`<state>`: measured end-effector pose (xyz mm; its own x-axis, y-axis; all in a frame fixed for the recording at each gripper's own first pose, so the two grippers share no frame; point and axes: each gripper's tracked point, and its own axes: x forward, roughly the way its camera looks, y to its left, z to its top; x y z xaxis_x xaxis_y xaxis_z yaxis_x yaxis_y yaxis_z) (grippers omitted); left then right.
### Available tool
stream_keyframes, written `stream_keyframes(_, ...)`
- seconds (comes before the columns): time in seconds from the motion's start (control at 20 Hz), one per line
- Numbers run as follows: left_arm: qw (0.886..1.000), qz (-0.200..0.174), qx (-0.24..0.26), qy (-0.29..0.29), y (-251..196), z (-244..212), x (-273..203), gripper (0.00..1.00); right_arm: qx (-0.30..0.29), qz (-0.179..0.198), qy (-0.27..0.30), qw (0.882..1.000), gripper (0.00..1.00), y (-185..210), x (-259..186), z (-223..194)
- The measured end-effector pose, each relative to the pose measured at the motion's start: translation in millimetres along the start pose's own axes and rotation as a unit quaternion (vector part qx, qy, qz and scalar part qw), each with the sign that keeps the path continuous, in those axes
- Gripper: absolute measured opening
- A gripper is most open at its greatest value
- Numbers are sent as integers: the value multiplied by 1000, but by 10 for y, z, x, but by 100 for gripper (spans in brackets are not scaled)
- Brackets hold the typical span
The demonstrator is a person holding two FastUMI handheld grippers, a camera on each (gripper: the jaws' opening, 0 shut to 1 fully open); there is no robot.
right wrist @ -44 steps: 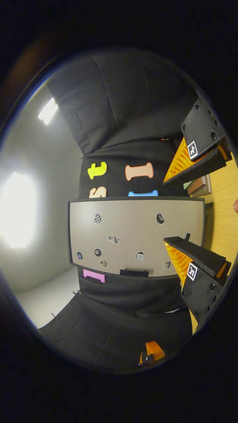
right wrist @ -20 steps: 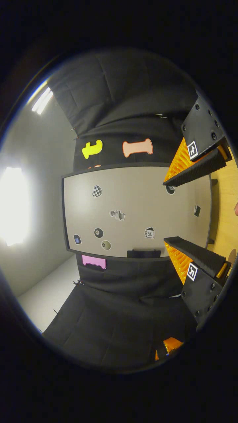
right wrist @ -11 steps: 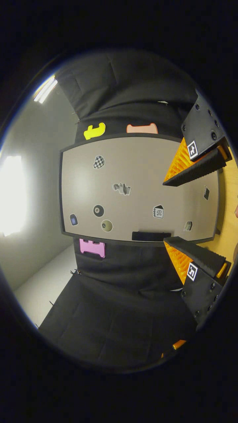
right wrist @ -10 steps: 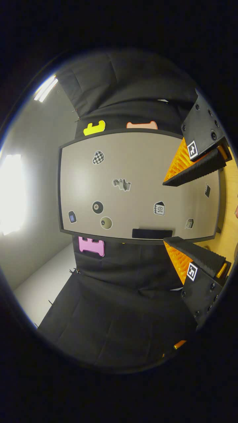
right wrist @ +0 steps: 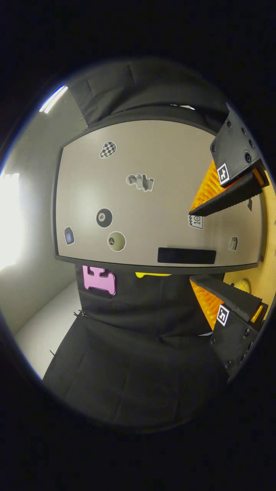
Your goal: Open the cabinet door with the right hand, grasp the bottle in the cabinet with the left hand and place it on the coaster, then close the cabinet door with the right hand.
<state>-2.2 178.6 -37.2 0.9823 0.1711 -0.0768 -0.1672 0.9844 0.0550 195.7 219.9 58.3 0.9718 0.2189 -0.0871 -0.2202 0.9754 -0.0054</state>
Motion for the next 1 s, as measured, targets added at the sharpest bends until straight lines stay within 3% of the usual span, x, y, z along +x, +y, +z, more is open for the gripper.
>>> stream_keyframes(0.35,1000,21,9,14,169,-81,5,70,29,0,53,998,93,177,533,-214)
stream_keyframes(0.4,1000,23,12,15,186,-91,-3,70,27,-4,60,998,80,165,591,-246)
stream_keyframes(0.45,999,25,14,13,195,-89,-2,70,26,-6,65,998,76,155,638,-269)
stream_keyframes(0.7,999,28,17,14,218,-97,-30,70,34,-3,79,996,72,144,848,-292)
stream_keyframes(0.9,1000,22,14,12,212,-73,-51,70,35,-7,105,994,36,173,871,-345)
stream_keyframes(1.0,1000,19,14,9,206,-47,-60,70,29,-9,106,994,27,186,870,-354)
